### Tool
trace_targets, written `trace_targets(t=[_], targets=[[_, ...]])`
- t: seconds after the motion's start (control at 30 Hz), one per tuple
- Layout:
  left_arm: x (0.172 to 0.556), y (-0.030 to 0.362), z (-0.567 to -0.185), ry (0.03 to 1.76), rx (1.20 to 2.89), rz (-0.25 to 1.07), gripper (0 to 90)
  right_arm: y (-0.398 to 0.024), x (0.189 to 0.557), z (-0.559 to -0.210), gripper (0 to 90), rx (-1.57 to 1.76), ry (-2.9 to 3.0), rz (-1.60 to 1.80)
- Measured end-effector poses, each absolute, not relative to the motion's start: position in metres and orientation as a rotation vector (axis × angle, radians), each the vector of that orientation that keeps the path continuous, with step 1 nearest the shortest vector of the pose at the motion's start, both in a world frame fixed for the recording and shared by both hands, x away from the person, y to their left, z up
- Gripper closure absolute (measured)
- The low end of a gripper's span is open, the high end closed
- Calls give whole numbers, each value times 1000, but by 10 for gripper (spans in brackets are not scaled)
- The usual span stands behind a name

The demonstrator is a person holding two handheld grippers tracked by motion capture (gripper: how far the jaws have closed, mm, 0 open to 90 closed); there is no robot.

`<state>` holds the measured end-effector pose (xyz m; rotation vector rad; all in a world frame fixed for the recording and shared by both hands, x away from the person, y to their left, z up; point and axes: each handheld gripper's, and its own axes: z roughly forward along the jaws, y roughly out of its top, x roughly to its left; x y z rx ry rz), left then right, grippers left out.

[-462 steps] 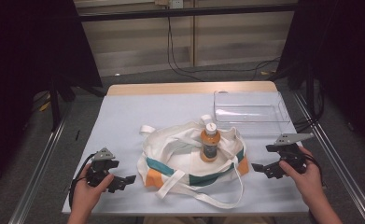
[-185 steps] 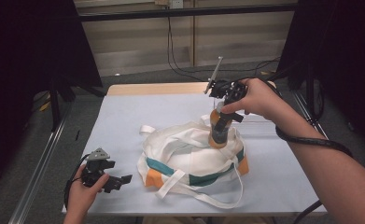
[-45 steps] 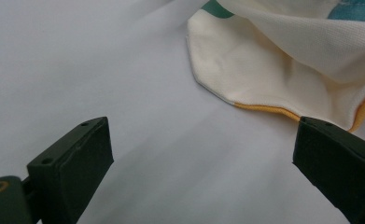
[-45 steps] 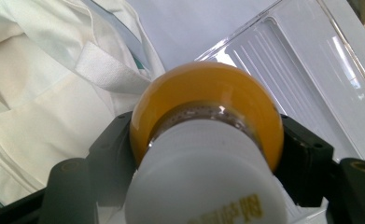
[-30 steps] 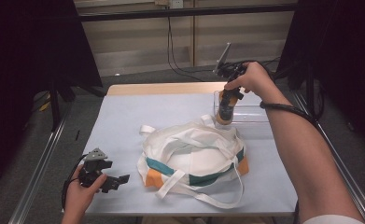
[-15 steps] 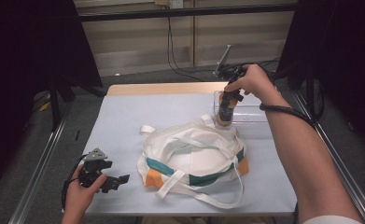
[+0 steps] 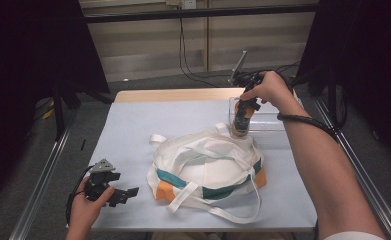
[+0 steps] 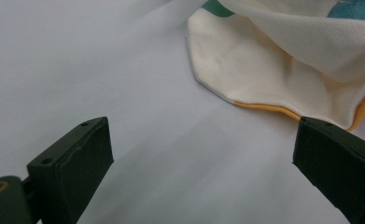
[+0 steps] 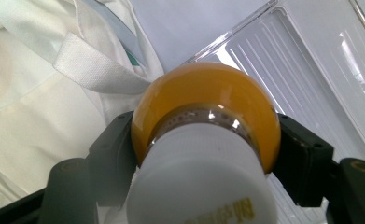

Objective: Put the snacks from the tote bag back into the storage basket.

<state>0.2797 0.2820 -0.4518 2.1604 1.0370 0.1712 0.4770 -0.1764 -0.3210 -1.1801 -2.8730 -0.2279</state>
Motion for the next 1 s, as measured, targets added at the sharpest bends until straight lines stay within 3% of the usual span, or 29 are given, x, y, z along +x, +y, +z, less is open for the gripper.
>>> trace_targets(t=[1.0], targets=[[279, 283, -452, 1049, 2163, 174, 46, -176, 477, -333, 297, -1183, -2882, -229]])
